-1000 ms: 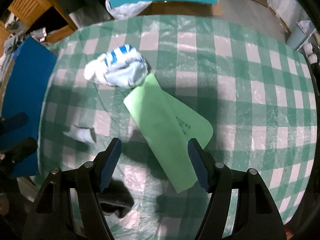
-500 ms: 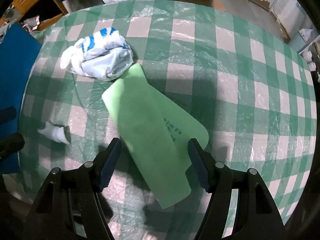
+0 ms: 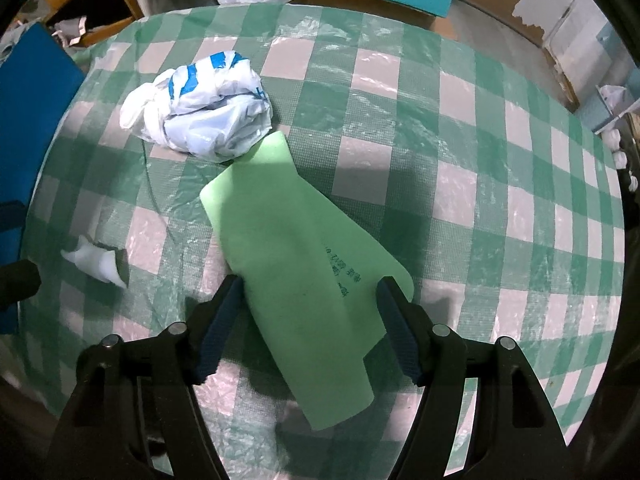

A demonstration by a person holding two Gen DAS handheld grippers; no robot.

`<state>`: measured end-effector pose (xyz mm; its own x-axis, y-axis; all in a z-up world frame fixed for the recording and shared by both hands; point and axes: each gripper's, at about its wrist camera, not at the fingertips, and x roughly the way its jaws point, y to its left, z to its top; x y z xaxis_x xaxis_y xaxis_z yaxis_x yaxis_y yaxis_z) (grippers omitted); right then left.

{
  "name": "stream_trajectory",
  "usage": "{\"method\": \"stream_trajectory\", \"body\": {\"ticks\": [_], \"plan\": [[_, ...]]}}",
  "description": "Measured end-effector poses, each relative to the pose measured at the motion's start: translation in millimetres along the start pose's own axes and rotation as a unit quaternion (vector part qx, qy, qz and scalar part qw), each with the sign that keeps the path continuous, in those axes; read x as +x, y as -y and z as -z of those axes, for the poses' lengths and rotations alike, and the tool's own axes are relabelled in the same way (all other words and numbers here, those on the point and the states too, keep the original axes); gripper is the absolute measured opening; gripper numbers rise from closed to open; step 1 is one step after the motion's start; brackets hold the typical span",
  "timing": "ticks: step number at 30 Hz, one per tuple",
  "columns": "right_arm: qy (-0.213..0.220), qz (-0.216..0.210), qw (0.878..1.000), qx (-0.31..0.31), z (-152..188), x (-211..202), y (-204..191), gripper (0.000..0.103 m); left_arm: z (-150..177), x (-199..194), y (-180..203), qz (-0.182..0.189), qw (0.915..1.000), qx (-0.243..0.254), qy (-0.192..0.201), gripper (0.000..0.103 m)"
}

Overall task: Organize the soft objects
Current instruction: 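Lower the right tool onto the light green foam sheet and close on its edge, then lift the green sheet with the right tool while the left tool grasps the black fuzzy glove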

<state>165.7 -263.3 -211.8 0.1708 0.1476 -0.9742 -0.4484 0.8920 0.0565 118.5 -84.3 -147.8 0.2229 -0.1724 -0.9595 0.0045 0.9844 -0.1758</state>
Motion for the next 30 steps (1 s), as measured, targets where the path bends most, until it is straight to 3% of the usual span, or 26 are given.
{"method": "stream_trajectory", "body": {"ticks": [6,7,8,26,30], "plan": [[0.006,-0.005,1.0,-0.019,3.9,-7.6,-15.8,0.03,1.1,-2.7,1.8,-0.002,1.0,0.003,0.002,0.073],[0.007,-0.003,1.0,-0.019,4.3,-8.3,-16.1,0.016,1.9,-3.3,2.1,-0.002,1.0,0.004,0.002,0.073],[0.007,-0.001,1.0,-0.015,4.5,-8.5,-14.6,0.011,2.5,-4.3,2.7,-0.003,1.0,0.005,0.003,0.073],[0.015,-0.059,0.998,0.033,27.1,-54.0,-4.9,0.007,15.6,-12.9,27.2,0.013,0.9996,0.025,0.001,0.073],[0.017,-0.063,0.997,0.047,34.0,-58.1,-1.2,0.007,22.2,-12.6,34.0,0.023,0.9995,0.02,-0.002,0.078]]}}
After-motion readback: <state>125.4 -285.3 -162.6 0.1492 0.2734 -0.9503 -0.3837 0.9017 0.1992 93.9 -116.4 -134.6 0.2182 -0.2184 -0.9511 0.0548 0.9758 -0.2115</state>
